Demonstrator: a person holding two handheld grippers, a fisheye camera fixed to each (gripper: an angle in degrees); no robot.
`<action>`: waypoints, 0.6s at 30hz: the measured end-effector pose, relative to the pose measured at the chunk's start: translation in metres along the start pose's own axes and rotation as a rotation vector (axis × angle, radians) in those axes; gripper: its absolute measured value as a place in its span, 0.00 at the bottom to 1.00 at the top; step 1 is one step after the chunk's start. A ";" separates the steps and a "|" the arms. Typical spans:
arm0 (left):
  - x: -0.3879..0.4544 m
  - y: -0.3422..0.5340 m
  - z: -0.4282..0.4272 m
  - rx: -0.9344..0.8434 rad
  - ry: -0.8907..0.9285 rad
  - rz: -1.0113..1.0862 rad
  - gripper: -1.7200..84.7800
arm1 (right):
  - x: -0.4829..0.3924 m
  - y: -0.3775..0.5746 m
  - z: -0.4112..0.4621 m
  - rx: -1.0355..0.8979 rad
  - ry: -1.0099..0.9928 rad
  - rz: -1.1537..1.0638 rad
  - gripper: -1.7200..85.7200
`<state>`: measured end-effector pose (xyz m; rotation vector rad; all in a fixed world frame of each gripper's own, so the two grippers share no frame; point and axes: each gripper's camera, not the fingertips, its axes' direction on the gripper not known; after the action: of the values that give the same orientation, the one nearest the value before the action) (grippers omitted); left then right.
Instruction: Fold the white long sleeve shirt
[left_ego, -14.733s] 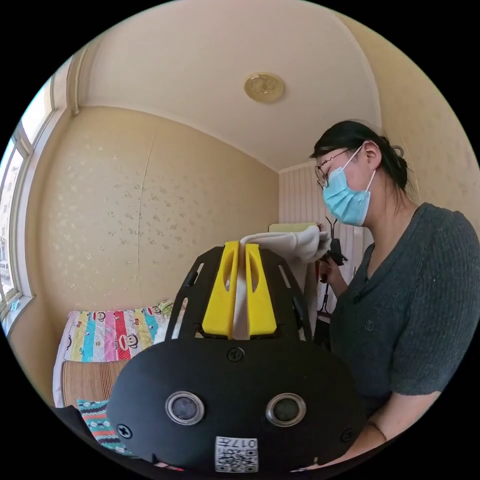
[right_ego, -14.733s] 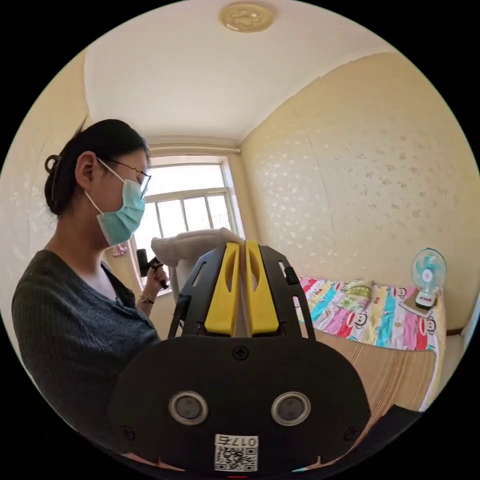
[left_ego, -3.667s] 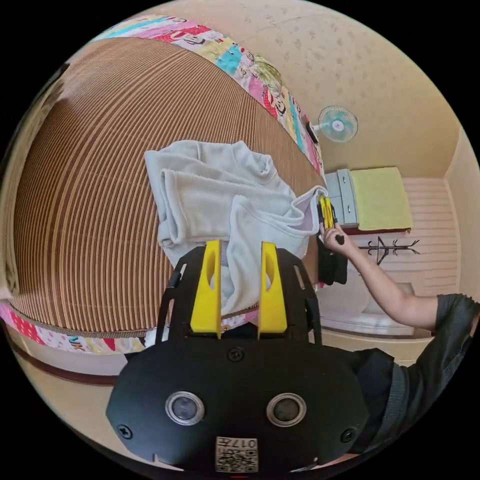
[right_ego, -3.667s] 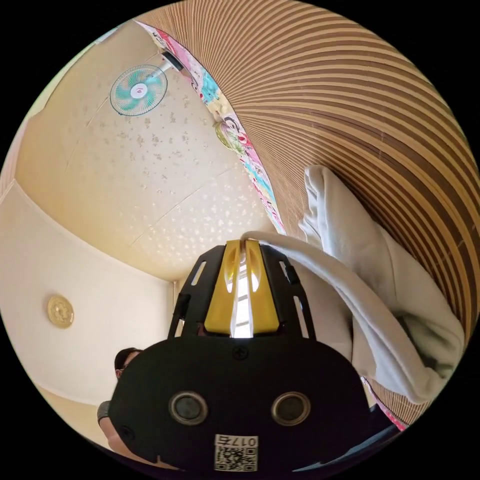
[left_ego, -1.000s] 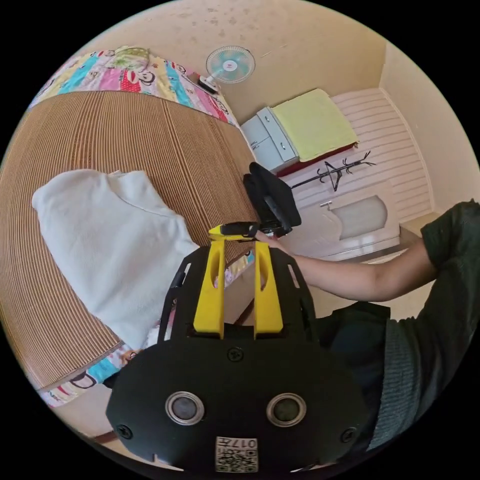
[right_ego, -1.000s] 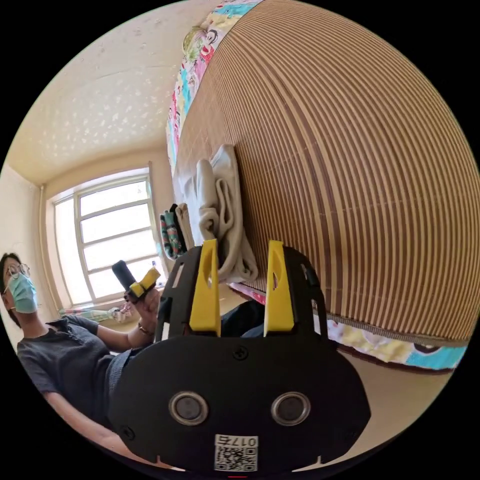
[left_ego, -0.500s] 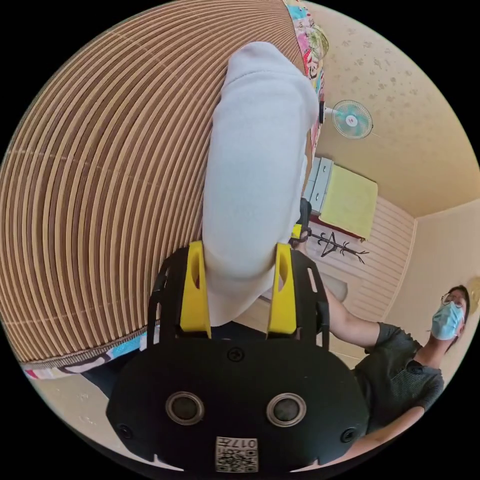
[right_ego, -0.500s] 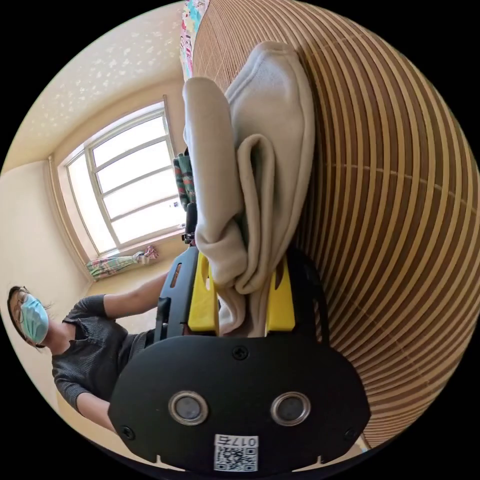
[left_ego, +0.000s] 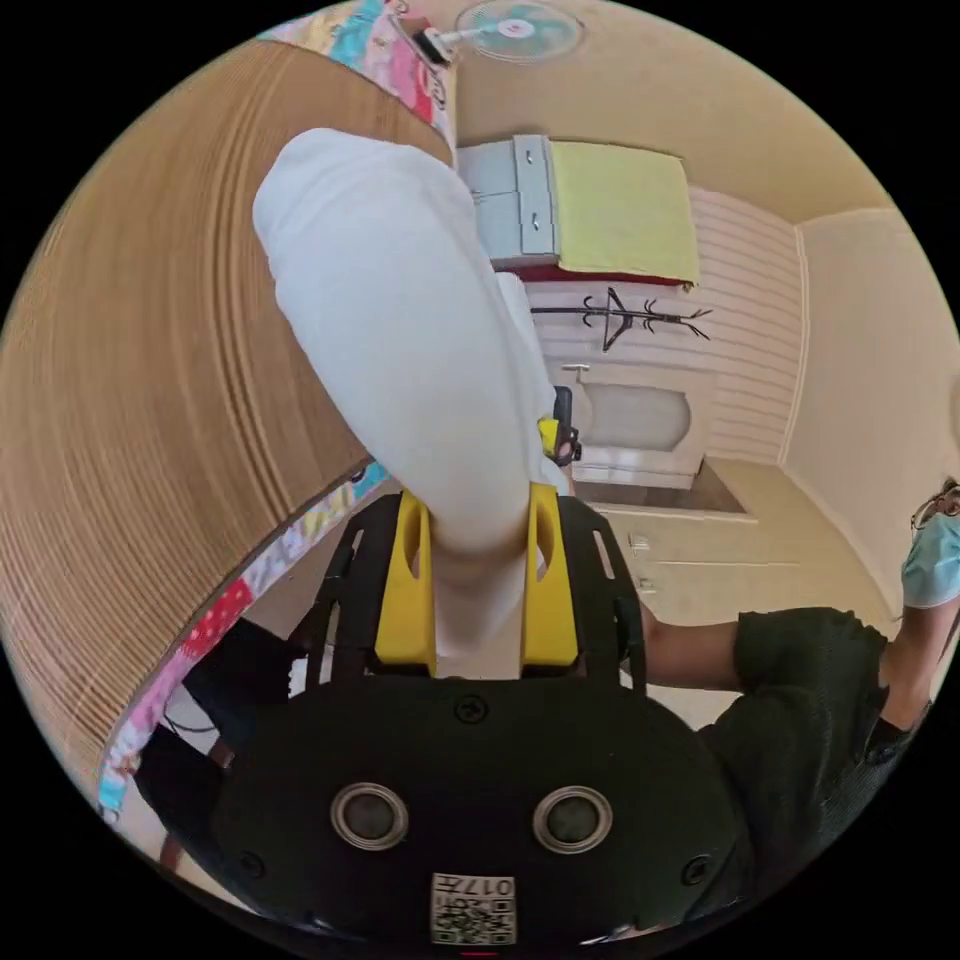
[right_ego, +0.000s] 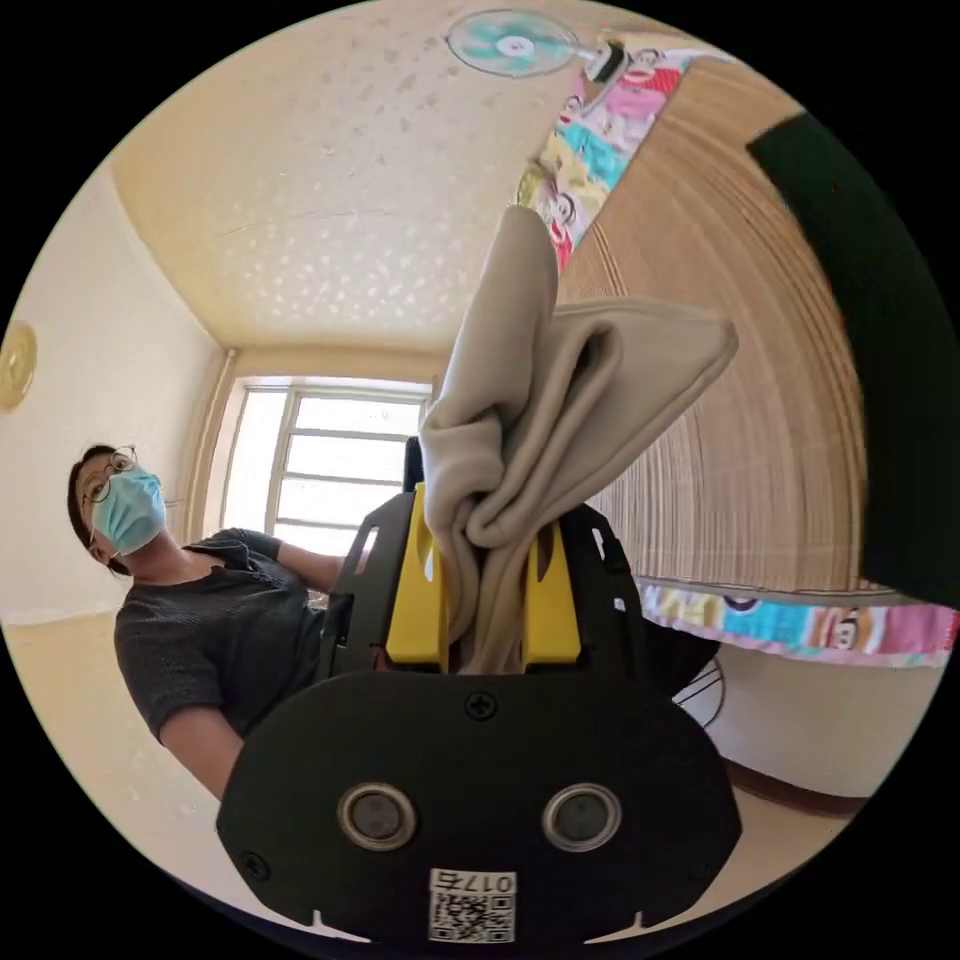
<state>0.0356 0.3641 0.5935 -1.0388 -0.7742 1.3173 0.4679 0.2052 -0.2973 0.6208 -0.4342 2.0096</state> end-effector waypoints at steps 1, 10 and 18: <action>0.016 -0.017 0.017 -0.010 0.008 0.029 0.18 | -0.022 -0.011 -0.035 0.043 0.058 -0.037 0.17; 0.137 -0.234 0.275 -0.328 -0.116 0.151 0.19 | 0.005 -0.068 -0.191 0.326 0.699 0.376 0.19; -0.013 -0.051 0.219 -0.634 -0.646 -0.186 0.16 | 0.077 0.119 0.025 0.508 0.681 0.410 0.04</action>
<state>-0.1464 0.3892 0.7239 -0.9809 -1.8169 1.2765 0.3384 0.1880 -0.2373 0.1027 0.4044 2.5856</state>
